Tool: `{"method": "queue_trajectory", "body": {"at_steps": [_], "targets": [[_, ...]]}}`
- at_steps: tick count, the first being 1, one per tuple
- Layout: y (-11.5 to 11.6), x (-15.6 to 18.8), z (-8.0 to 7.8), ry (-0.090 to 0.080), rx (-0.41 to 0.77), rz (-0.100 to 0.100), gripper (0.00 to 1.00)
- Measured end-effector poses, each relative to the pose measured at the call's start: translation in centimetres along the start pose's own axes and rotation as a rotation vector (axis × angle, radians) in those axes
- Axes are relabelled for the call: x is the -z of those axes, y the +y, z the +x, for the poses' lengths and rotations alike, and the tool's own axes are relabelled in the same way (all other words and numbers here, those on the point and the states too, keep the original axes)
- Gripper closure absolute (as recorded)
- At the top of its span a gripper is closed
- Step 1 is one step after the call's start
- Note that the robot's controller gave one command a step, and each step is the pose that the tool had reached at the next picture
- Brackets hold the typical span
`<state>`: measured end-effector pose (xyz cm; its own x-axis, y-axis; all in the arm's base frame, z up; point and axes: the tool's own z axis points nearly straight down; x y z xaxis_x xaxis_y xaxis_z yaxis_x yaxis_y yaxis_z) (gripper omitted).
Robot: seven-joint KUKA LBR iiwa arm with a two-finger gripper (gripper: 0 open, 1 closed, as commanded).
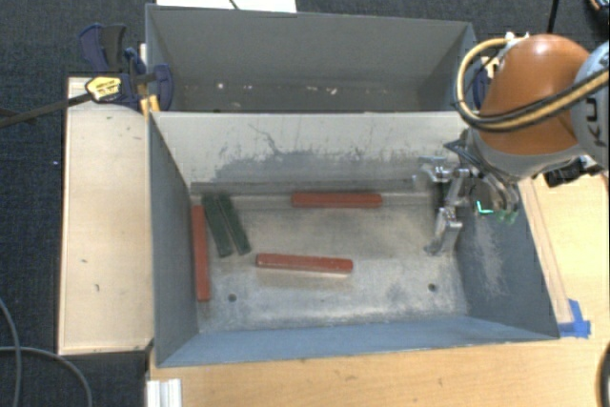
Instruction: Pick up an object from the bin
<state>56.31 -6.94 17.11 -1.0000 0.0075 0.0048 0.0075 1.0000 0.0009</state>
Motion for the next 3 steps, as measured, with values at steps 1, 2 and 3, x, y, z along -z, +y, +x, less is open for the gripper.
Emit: {"method": "queue_trajectory", "body": {"at_steps": [1,2,3], "targets": [[5.2,-10.3,-1.1,-0.005,0.161,-0.001,0.0],[15.0,-10.1,1.1,-0.006,0.206,-0.004,0.0],[14.4,-10.1,1.0,-0.007,0.2,0.001,1.0]]}}
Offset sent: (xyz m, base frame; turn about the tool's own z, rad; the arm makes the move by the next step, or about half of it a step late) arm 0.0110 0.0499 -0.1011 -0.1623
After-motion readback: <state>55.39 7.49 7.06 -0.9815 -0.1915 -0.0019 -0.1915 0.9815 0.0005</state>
